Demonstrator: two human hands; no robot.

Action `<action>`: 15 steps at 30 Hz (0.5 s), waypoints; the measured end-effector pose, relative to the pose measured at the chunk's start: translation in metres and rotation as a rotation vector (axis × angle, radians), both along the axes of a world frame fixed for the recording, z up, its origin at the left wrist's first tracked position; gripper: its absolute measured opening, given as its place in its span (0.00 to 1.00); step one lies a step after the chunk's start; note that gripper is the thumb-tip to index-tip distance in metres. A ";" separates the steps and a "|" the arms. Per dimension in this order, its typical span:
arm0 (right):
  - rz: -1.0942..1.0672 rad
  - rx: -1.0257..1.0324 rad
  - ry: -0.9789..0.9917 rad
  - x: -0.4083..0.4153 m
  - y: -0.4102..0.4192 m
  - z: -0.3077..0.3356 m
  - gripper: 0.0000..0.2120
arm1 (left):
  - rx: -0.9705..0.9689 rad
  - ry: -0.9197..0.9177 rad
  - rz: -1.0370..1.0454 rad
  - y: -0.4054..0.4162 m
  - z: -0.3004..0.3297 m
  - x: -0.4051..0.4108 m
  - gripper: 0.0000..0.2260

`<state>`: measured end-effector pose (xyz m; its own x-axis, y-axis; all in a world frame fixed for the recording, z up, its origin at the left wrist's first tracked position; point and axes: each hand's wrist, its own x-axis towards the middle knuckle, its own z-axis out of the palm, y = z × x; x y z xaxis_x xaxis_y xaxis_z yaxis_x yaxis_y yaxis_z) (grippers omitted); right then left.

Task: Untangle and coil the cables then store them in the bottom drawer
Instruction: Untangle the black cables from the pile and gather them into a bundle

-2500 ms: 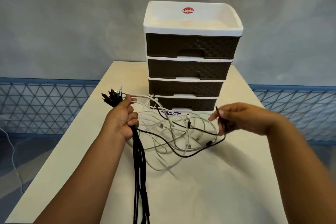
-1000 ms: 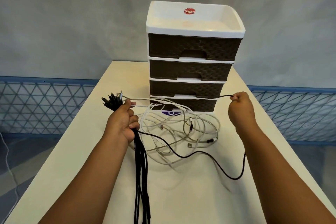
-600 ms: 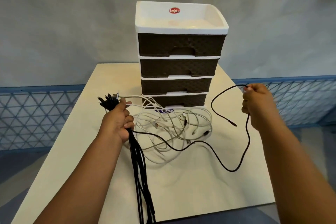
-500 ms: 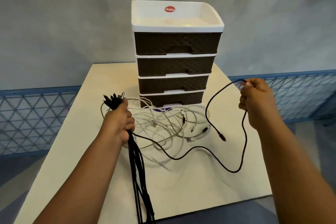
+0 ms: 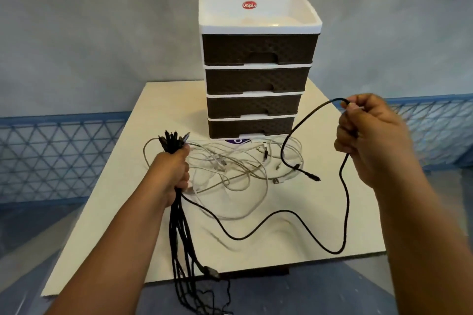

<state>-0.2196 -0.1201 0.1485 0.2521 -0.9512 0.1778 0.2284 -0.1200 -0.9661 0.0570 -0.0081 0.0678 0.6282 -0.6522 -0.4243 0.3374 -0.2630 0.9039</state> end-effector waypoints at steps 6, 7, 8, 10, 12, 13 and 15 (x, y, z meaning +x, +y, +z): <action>0.152 0.111 -0.059 -0.011 0.022 -0.017 0.11 | -0.037 -0.099 0.077 0.029 0.018 -0.037 0.13; 0.180 0.144 -0.071 -0.016 0.027 -0.020 0.10 | -0.052 -0.086 0.054 0.036 0.022 -0.047 0.12; 0.208 0.177 -0.080 -0.020 0.033 -0.023 0.10 | -0.067 -0.071 0.022 0.042 0.025 -0.058 0.11; 0.257 0.238 -0.082 -0.028 0.046 -0.028 0.09 | -0.092 -0.056 -0.057 0.054 0.032 -0.080 0.11; 0.297 0.285 -0.072 -0.035 0.059 -0.032 0.07 | -0.128 -0.050 -0.139 0.065 0.042 -0.100 0.14; 0.315 0.302 -0.072 -0.038 0.066 -0.036 0.07 | -0.148 -0.051 -0.172 0.071 0.048 -0.110 0.15; 0.336 0.328 -0.066 -0.046 0.077 -0.044 0.06 | -0.191 -0.061 -0.227 0.083 0.060 -0.129 0.17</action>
<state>-0.2657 -0.0430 0.1047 0.5541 -0.8273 -0.0921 0.2647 0.2800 -0.9228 -0.0715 0.0746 0.1282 0.4777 -0.8433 -0.2464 0.2331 -0.1487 0.9610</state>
